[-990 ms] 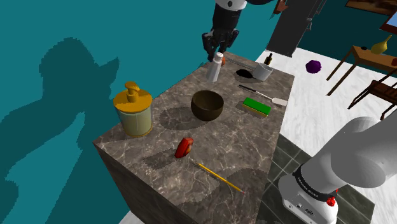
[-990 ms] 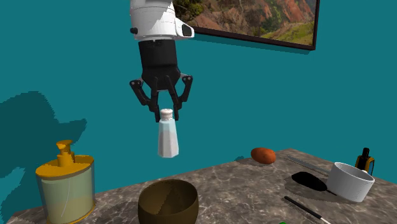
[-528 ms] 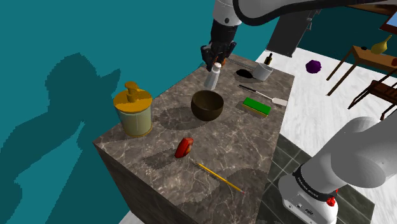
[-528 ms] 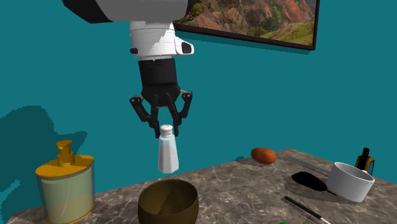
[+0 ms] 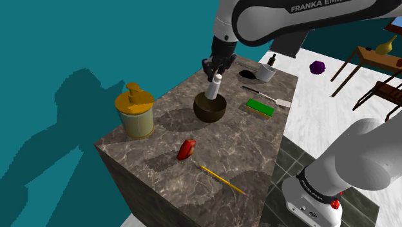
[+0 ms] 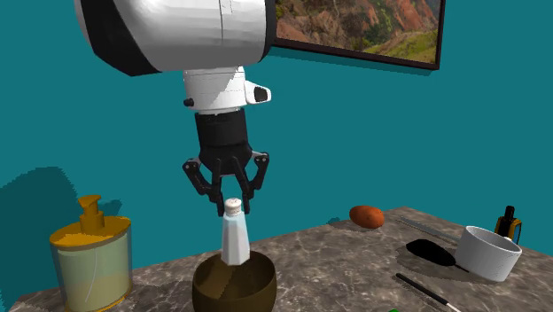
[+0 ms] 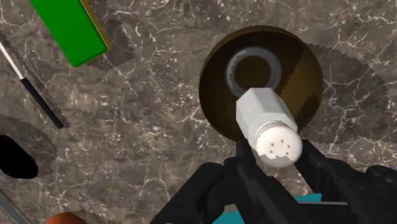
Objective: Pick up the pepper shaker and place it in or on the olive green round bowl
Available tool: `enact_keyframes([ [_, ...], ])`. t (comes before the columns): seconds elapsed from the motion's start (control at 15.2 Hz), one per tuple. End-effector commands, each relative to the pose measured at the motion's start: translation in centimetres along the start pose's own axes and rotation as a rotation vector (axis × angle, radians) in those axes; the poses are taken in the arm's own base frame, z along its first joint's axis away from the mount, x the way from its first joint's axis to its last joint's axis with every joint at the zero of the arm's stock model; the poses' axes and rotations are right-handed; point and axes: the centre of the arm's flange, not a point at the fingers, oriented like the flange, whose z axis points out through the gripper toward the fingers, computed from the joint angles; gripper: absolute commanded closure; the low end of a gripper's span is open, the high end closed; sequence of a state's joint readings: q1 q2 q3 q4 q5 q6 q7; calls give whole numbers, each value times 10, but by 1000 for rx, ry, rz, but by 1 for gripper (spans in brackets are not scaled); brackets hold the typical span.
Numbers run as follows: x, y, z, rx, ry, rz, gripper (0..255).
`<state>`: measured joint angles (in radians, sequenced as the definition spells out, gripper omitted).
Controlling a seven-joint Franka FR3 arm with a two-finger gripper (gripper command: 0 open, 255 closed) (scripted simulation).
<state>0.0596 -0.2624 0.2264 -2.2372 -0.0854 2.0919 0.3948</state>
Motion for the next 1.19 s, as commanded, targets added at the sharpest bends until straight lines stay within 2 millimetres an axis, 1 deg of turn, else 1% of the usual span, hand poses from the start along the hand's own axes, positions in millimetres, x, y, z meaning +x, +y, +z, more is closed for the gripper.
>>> enact_keyframes([
  [0.0,-1,-2,10,0,1,0,255],
  [0.13,-3,-3,23,0,1,0,255],
  [0.66,-3,-3,23,0,1,0,255],
  [0.73,-3,-3,23,0,1,0,0],
  [1.06,-3,-3,23,0,1,0,0],
  [1.12,-3,-3,9,0,1,0,0],
])
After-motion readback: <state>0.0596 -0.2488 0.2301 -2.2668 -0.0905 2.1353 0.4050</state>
